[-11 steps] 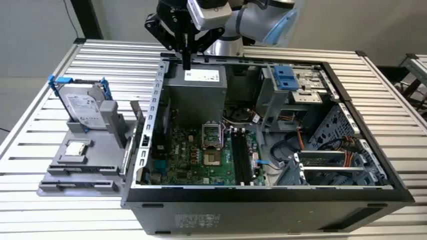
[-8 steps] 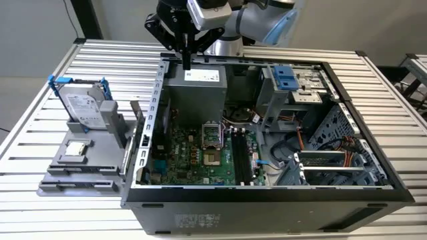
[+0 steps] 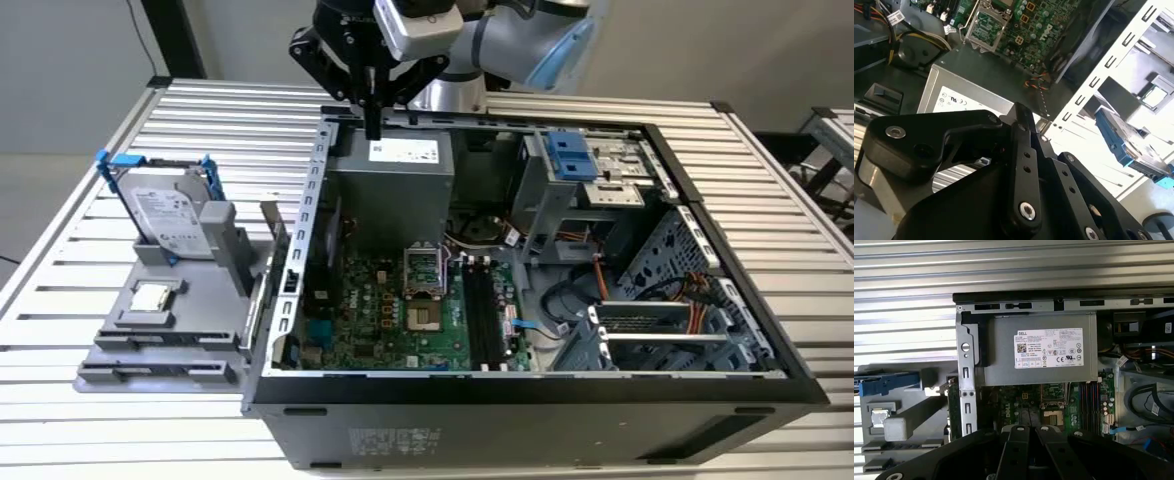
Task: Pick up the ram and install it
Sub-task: 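Reach for the ram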
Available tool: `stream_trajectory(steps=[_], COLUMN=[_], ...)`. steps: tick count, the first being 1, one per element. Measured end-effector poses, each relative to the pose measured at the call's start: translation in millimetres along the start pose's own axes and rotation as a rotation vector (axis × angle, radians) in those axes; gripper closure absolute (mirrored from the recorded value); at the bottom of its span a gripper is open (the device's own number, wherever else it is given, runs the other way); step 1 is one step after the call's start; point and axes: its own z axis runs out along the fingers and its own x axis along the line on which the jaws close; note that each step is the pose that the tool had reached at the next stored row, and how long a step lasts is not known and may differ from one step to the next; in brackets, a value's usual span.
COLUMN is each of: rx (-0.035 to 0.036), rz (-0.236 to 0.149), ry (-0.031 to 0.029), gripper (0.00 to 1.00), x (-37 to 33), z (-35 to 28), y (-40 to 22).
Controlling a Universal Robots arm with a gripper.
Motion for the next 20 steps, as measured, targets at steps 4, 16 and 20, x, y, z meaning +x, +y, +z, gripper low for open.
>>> stream_trajectory(steps=[4, 16, 20], rx=[0.0001, 0.0, 0.0], rz=[0.0, -0.003, -0.004], ry=[0.0, 0.0001, 0.0002], gripper=[1.0, 1.0, 1.0], x=[2.4, 26.8, 36.7], z=[-0.1, -0.6, -0.9], y=[-0.2, -2.3, -3.6])
